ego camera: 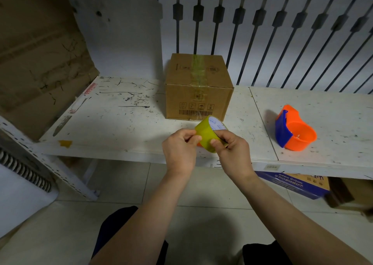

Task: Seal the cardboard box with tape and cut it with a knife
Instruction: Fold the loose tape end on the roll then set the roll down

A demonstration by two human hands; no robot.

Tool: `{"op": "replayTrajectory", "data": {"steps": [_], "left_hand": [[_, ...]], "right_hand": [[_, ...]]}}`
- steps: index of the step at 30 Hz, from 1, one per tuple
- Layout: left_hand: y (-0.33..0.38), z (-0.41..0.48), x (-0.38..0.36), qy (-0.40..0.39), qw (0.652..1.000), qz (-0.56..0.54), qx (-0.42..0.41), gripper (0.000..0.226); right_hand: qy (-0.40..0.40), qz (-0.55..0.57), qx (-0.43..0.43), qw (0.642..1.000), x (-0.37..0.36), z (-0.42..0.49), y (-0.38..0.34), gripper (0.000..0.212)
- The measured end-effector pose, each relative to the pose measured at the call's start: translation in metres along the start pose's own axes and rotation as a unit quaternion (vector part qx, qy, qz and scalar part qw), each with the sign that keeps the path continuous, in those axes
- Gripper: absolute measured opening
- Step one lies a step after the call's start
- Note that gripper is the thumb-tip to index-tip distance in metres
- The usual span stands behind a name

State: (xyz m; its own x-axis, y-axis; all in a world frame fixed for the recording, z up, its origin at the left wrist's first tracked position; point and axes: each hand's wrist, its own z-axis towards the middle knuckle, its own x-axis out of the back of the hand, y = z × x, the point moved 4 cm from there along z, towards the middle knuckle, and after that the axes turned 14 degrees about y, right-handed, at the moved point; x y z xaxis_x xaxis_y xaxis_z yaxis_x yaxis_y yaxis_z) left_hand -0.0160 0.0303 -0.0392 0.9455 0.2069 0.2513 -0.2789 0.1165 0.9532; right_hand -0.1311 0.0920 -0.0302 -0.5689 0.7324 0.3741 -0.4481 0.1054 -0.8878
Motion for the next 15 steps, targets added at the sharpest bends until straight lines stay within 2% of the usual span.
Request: {"op": "replayTrajectory", "data": {"steps": [5,9,15], "left_hand": [[0.0002,0.0001,-0.0023,-0.001,0.999,-0.024,0.022,0.015],[-0.0008,-0.0025,-0.0023,-0.008,0.999,-0.028,0.017,0.004],[0.0025,-0.0011,-0.0016,-0.005,0.998,-0.06,0.016,0.019]], "right_hand": [[0.007,0.015,-0.007,1.0,-0.0005,-0.0001,0.003,0.016],[0.0,0.028,-0.004,1.0,0.0005,-0.0012,0.0041,0.017],[-0.007,0.04,0.008,0.999,0.0039,-0.0004,0.0005,0.02]]}}
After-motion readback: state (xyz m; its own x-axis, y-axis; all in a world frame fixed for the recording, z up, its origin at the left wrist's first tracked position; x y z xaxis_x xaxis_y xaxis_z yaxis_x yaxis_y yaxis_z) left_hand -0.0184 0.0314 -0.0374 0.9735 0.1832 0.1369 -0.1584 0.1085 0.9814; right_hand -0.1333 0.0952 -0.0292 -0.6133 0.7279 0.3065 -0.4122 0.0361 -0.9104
